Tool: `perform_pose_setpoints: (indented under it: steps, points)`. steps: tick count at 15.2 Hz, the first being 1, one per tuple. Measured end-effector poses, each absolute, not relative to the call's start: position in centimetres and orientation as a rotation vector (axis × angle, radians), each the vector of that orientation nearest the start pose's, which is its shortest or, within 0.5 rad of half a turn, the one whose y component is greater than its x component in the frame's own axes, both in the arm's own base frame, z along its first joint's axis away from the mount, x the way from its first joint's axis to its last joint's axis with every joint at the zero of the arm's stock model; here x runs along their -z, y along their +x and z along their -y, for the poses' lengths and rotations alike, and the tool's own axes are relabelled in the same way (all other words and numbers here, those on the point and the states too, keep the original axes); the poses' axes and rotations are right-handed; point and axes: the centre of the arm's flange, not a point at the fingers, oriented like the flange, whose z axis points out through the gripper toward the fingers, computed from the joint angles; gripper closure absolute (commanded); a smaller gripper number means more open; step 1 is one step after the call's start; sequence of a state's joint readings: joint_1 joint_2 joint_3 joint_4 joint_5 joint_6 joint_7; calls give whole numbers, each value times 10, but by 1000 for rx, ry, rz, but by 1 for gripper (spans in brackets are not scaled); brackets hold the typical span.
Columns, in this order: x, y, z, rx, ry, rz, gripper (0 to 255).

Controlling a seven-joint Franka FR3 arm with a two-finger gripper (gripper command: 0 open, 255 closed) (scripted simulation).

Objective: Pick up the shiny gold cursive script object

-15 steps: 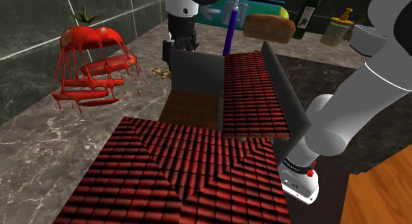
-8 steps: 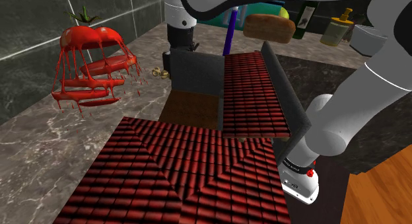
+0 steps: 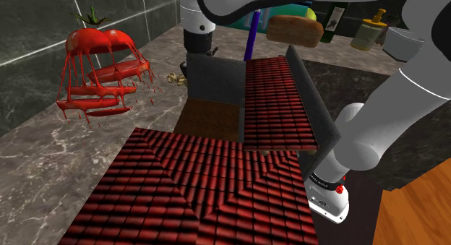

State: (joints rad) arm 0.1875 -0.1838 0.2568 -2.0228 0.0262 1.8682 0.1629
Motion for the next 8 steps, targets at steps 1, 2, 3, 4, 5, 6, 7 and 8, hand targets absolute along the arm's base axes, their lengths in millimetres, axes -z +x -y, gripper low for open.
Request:
perform_pose_setpoints:
  steps: [1, 2, 3, 4, 5, 6, 7, 8]
  points:
    - [-529, 454, -227, 46, -3127, 422, 255]
    - [-531, 455, -228, 40, -3127, 423, 255]
    - [-534, 455, -229, 37, -3127, 424, 255]
    - [-538, 455, -228, 35, -3127, 424, 255]
    - [-543, 455, -229, 33, -3128, 424, 255]
    - [-547, 455, -228, 34, -3127, 425, 255]
    - [-552, 454, -228, 32, -3128, 424, 255]
    - [-557, 453, -227, 33, -3128, 424, 255]
